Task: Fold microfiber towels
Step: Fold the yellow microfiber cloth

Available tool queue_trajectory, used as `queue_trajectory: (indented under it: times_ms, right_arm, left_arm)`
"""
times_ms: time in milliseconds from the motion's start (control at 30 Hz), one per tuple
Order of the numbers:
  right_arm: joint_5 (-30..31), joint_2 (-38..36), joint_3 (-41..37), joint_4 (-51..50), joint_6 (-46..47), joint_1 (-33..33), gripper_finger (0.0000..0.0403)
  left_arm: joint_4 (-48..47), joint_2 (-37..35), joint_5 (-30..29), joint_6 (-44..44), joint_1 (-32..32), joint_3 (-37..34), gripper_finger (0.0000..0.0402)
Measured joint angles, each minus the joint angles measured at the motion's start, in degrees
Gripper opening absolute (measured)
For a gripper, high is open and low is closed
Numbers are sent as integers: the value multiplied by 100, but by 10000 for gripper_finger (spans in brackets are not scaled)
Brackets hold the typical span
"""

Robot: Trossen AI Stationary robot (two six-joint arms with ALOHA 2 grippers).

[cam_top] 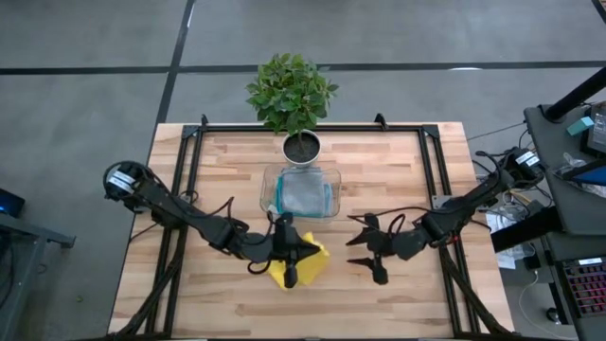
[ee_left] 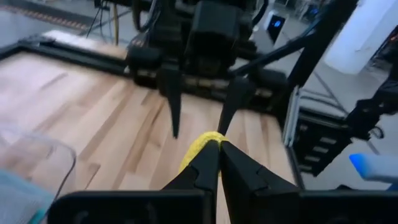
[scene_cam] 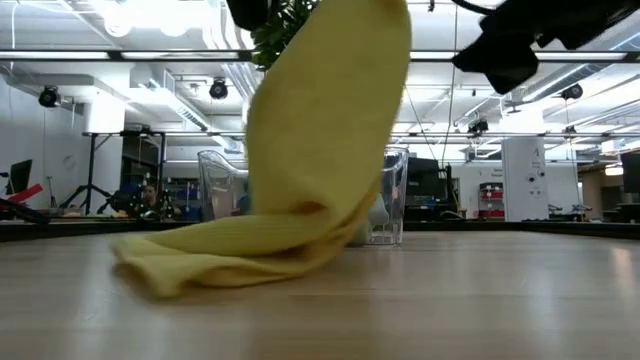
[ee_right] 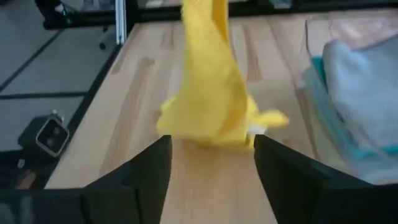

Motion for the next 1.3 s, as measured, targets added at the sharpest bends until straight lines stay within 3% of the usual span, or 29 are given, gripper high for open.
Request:
queue_trajectory:
  times_ms: [267, 567, 733, 867, 1067, 1167, 1300]
  right_arm:
    - [41, 0, -9, 837, -611, -9, 235]
    - [64, 526, -7, 2072, -1141, -172, 226]
    - [738, 1168, -7, 2672, -1242, -339, 211]
    - [794, 1386, -7, 3031, -1346, -345, 164]
    - [756, 1250, -9, 3025, -1590, -267, 24]
    - [658, 1150, -7, 2934, -1557, -254, 14]
    - [301, 934, -7, 2561, -1484, -187, 9]
  left_arm:
    - [269, -2, -74, 291, 13, -4, 0]
    - [281, -4, -289, 363, 141, -4, 0]
    - [883, 218, -364, 1081, 180, -9, 0]
    - [1329, 392, -365, 1381, 188, -9, 0]
    - [1442, 498, -387, 1393, 254, -9, 0]
    - [1468, 494, -387, 1394, 324, -9, 10]
    - [1457, 480, -378, 1377, 334, -9, 57]
